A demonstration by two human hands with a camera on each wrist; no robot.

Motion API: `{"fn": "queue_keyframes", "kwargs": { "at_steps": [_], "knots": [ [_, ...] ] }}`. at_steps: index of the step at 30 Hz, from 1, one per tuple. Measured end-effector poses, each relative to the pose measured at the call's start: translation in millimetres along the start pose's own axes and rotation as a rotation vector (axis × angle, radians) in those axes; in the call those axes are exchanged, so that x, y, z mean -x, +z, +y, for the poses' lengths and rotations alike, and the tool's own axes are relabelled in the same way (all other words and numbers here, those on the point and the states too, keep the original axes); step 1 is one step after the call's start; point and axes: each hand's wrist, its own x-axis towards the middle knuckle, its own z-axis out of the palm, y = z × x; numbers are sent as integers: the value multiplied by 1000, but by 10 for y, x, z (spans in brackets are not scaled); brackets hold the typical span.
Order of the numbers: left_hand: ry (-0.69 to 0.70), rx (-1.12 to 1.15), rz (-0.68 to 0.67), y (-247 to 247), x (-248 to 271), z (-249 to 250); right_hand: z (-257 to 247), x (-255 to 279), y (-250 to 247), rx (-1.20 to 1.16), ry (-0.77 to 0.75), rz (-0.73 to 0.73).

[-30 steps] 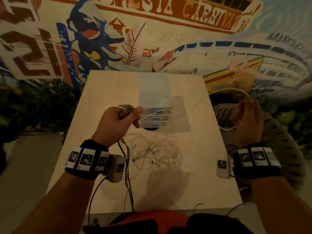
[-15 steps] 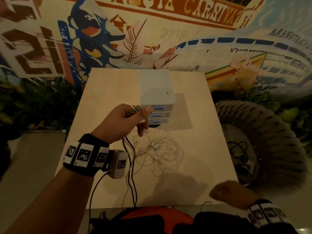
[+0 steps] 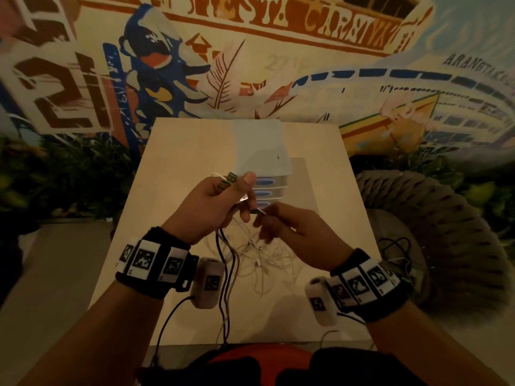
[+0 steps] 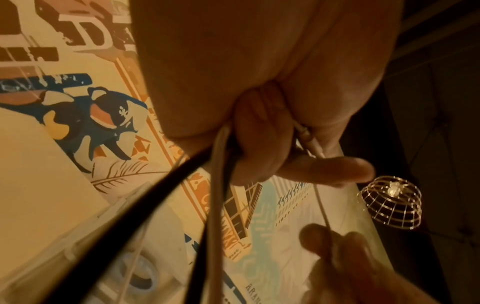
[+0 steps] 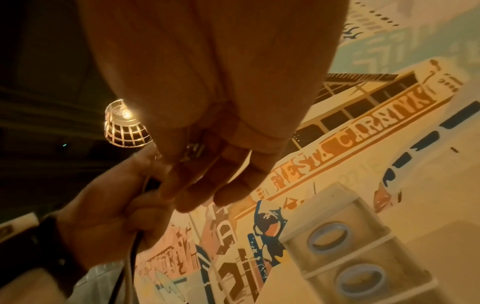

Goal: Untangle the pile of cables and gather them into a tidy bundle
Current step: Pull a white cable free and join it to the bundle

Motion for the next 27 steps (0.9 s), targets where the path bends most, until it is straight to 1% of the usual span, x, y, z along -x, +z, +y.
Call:
{"fn": "queue_keyframes", "kwargs": {
  "at_steps": [1, 3, 5, 7, 9, 10, 11, 12, 15, 17, 19, 21, 22, 24, 25, 27],
  "knots": [
    [16, -42, 12, -7, 11, -17, 11, 38, -35, -46, -1, 47],
    [39, -77, 7, 6, 40, -68, 26, 99, -111, -128, -13, 200],
    [-5, -43, -10, 32, 60, -105, 21, 124, -204, -193, -18, 367],
    [-43, -117, -92, 19, 73, -113, -18, 146, -345, -178, -51, 507],
    [-26, -200, -232, -22, 99, -120, -92, 192, -521, -157, -84, 566],
    [-8, -200, -268, -39, 113, -103, -135, 218, -603, -145, -95, 552],
    [16, -178, -264, -47, 120, -82, -175, 244, -675, -117, -103, 506],
    [38, -135, -227, -47, 119, -61, -212, 268, -732, -81, -111, 434],
    [77, 11, -59, 6, 51, -57, -297, 279, -786, -18, -88, 211],
    [79, 60, 9, 89, 7, -51, -332, 219, -716, -2, -63, 106],
    [83, 65, 37, 198, -21, -31, -325, 133, -593, 21, -70, 27],
    [102, -4, 57, 314, -36, -31, -300, 50, -452, -5, -91, 43],
    [101, -36, 89, 359, -44, -37, -288, 18, -396, -53, -89, 82],
    [46, -27, 178, 413, -70, -85, -292, -27, -317, -195, -64, 177],
    [13, 10, 187, 429, -73, -111, -295, -39, -290, -235, -57, 224],
    [-35, 143, 119, 461, -59, -130, -299, -50, -251, -189, -56, 307]
  ]
}}
